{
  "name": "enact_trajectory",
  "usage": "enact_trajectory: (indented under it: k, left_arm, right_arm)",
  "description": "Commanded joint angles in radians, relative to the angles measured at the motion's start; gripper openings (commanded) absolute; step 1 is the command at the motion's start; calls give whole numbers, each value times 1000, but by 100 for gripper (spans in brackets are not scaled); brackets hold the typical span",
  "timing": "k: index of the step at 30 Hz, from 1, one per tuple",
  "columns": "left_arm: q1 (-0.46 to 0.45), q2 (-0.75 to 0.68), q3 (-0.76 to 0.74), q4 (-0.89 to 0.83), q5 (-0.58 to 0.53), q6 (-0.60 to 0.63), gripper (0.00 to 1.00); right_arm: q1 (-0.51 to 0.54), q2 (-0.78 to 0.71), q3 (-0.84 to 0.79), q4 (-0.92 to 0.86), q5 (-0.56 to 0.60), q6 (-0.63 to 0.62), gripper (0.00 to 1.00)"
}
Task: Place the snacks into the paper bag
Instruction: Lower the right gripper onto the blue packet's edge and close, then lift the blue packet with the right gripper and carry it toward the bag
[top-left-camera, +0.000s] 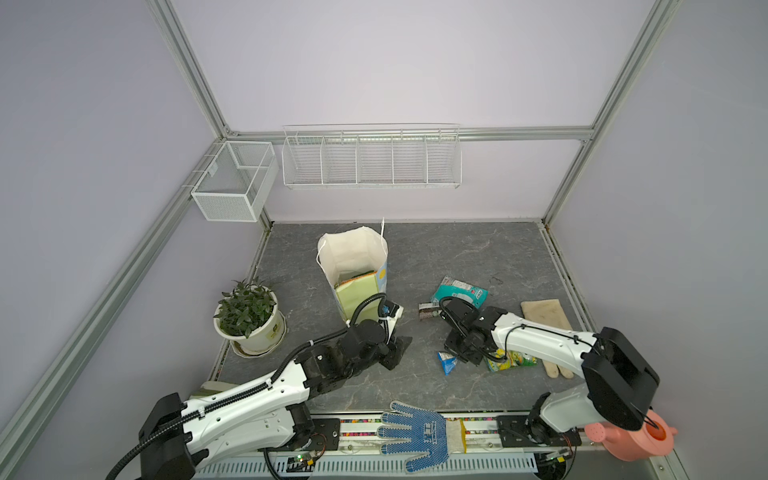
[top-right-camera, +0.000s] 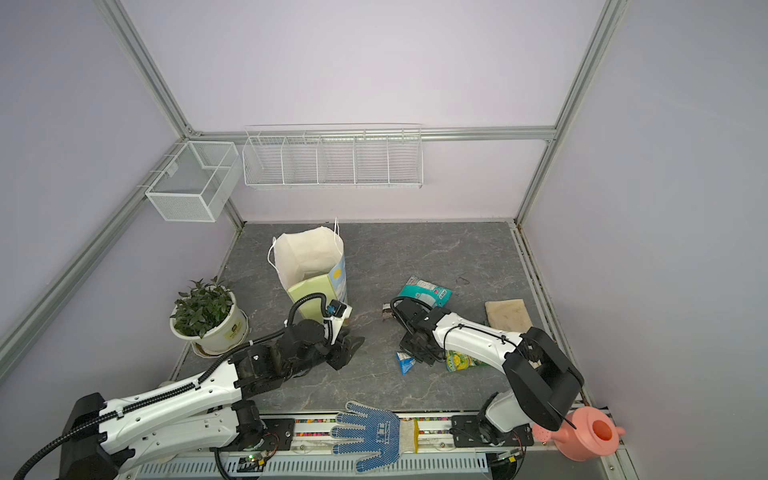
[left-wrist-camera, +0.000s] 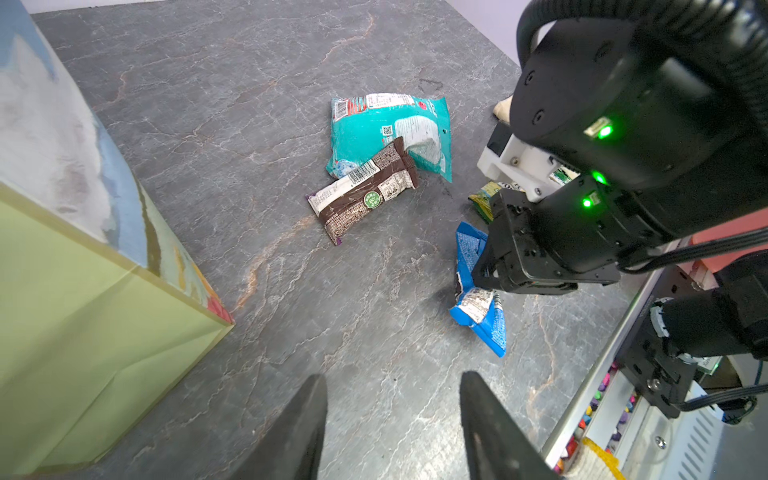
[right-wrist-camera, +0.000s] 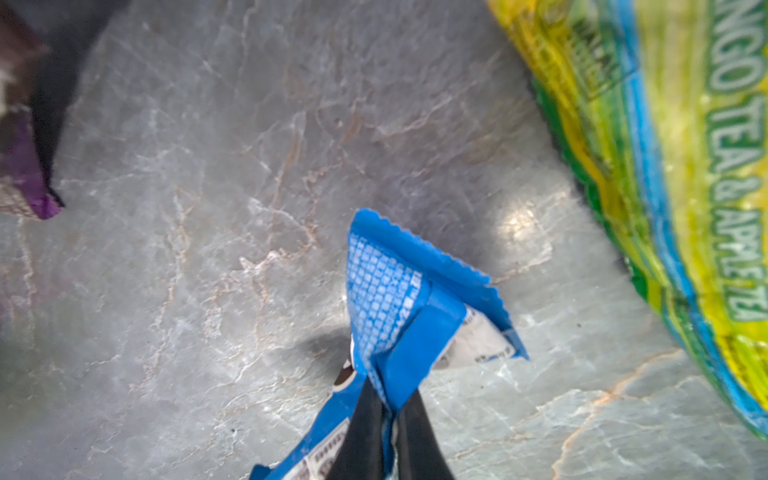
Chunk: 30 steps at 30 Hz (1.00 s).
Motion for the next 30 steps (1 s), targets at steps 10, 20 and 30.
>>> enact_trajectory:
  k: [10, 20, 30]
  left_arm:
    - [-4, -8, -16, 3, -13, -19, 52]
    - [-4, -8, -54, 33, -3, -50, 52]
    - [-24, 36, -82, 70, -3, -78, 52]
  right_arm:
    - [24, -31, 105, -132, 118, -64, 6]
    - [31, -114, 164, -186, 209, -171, 6]
    - [37, -211, 197, -171, 269, -290, 6]
